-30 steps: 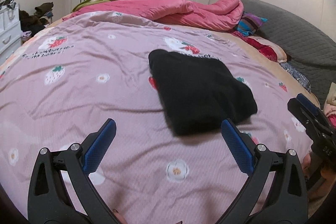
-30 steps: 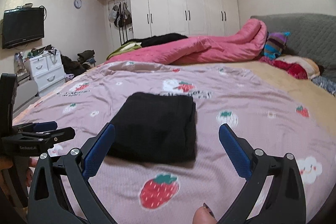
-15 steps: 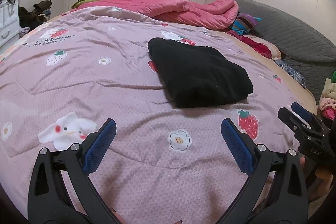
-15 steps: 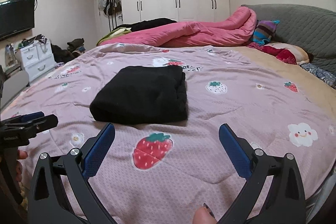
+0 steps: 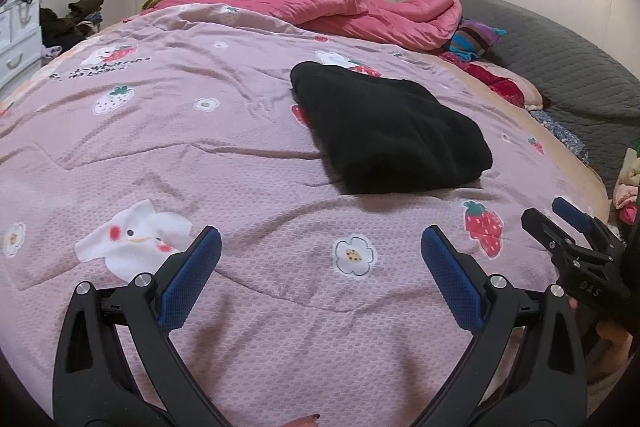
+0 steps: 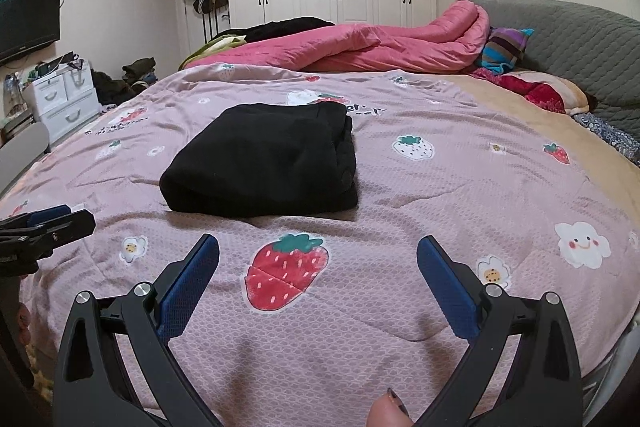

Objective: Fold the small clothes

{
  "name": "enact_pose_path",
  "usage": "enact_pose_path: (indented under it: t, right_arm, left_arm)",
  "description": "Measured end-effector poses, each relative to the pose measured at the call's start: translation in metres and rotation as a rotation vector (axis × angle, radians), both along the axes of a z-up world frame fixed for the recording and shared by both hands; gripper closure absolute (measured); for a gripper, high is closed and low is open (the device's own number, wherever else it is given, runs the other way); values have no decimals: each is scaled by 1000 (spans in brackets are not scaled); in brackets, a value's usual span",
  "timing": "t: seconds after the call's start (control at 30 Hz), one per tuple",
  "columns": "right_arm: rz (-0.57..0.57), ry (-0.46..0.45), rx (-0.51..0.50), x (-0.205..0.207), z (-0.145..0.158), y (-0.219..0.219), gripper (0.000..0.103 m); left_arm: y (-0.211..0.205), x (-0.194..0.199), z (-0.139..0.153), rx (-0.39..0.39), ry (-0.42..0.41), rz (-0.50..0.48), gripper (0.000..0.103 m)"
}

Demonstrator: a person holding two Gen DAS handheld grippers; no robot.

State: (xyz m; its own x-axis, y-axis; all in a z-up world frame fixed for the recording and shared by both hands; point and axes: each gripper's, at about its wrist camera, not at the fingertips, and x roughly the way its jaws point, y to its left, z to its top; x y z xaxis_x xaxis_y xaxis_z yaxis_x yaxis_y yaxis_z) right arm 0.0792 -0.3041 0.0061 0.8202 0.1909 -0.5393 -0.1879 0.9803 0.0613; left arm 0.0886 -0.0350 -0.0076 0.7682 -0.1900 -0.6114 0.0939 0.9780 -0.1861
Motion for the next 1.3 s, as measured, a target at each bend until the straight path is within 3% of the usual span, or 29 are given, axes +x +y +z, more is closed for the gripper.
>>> enact_pose_path:
  t: [1.3]
  right_arm:
    - [4,8,5,3,-1,1,4]
  left_arm:
    - [6,4,-2,32,12,64,9]
